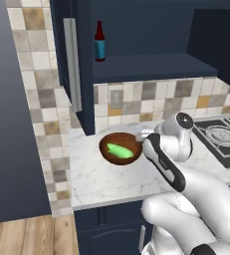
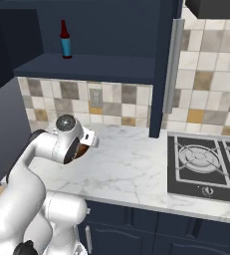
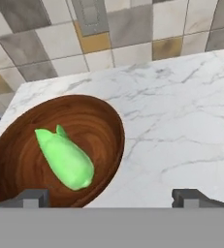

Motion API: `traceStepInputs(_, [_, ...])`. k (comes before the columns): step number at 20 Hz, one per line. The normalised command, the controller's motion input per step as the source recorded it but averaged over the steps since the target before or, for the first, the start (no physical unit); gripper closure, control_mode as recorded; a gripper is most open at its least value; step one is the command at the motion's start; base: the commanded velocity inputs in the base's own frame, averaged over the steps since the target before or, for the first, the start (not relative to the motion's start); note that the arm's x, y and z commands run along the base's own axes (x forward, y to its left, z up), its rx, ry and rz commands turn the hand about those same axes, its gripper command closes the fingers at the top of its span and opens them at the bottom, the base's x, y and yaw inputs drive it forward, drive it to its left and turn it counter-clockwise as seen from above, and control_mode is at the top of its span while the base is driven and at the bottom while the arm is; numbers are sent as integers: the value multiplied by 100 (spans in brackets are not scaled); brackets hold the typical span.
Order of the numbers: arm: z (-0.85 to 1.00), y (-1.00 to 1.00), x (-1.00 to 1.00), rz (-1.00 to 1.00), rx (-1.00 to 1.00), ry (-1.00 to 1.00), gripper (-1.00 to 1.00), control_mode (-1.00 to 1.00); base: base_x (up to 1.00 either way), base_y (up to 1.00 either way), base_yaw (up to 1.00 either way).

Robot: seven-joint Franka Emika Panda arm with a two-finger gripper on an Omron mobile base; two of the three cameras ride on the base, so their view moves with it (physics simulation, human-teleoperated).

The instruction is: Pick the corn from the cabinet and place it in the bowl. Then pick the bowl and place it in the sink. Then turn on the sink facuet.

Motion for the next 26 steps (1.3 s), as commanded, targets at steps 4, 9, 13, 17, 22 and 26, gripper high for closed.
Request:
traceStepInputs(4, [10, -4, -31, -8, 17, 5, -100, -100, 0, 0, 0])
traceStepInputs(9, [0, 2, -1, -6, 8, 10, -100, -100, 0, 0, 0])
traceStepInputs(13, [0, 4, 0, -4, 7, 11, -100, -100, 0, 0, 0])
traceStepInputs(17, [0, 2, 0, -2, 8, 9, -100, -100, 0, 0, 0])
traceStepInputs(22, [-6, 6, 2, -2, 8, 5, -100, -100, 0, 0, 0])
traceStepInputs(26, [-27, 15, 4, -1, 8, 0, -100, -100, 0, 0, 0])
